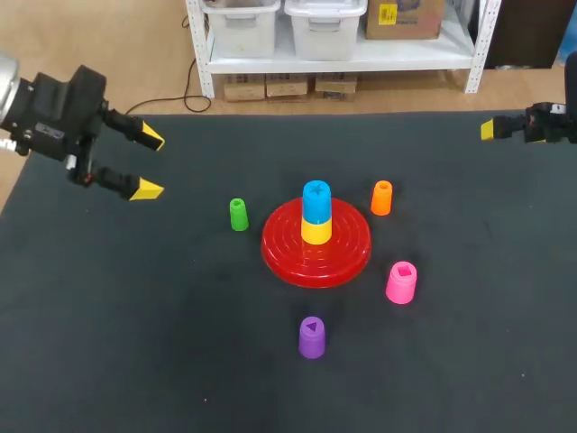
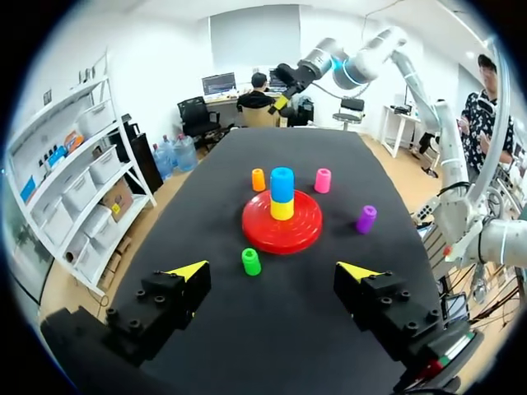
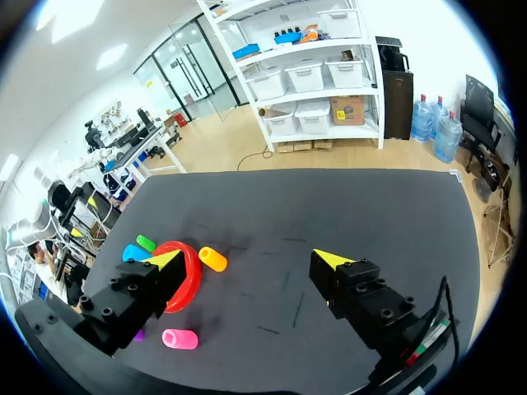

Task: Pick up and stack the cylinders on the red base in this order: pink,purple,orange,green

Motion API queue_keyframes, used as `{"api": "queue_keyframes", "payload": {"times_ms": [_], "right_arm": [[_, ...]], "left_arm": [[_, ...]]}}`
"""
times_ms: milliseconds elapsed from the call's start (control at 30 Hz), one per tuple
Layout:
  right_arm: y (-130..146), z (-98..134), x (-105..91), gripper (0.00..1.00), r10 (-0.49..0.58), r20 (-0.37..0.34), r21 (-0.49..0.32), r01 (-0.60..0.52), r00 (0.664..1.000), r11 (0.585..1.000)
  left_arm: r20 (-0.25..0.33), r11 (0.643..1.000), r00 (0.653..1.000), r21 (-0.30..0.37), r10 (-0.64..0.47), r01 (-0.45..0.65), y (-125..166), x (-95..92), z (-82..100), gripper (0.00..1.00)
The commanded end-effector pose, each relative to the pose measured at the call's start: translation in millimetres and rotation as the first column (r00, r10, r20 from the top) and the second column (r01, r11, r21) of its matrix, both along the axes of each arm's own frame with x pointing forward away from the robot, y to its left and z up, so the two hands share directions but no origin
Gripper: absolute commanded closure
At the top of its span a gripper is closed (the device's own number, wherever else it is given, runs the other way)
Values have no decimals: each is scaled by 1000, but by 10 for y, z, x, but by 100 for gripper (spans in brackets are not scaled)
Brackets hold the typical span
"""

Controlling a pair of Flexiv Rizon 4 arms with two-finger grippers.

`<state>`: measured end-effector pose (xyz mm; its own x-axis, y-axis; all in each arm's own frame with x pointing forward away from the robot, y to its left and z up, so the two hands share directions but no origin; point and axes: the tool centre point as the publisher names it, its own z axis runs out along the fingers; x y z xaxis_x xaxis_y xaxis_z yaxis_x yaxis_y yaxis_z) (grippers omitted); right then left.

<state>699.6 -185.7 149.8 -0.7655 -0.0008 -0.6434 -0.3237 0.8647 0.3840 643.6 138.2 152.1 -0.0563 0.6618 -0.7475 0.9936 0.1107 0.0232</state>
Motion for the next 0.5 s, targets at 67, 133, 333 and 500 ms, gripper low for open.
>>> {"api": "queue_keyframes", "payload": {"times_ms": [67, 133, 333, 500], "right_arm": [[2, 1, 1, 0, -1, 0, -1, 1, 1000, 1000], [2, 1, 1, 0, -1, 0, -1, 1, 1000, 1000], [2, 1, 1, 0, -1, 0, -1, 1, 1000, 1000], [2, 1, 1, 0, -1, 0, -1, 1, 1000, 1000]], "left_arm": [[-15, 1000, 1000, -8, 1, -1, 0, 6, -6, 0], [-16, 1000, 1000, -4, 9, -9, 4, 12, -14, 0], [-11, 1000, 1000, 9, 6, -6, 10, 18, -18, 0], [-9, 1000, 1000, 12, 14, -14, -3, 14, -22, 0]]}}
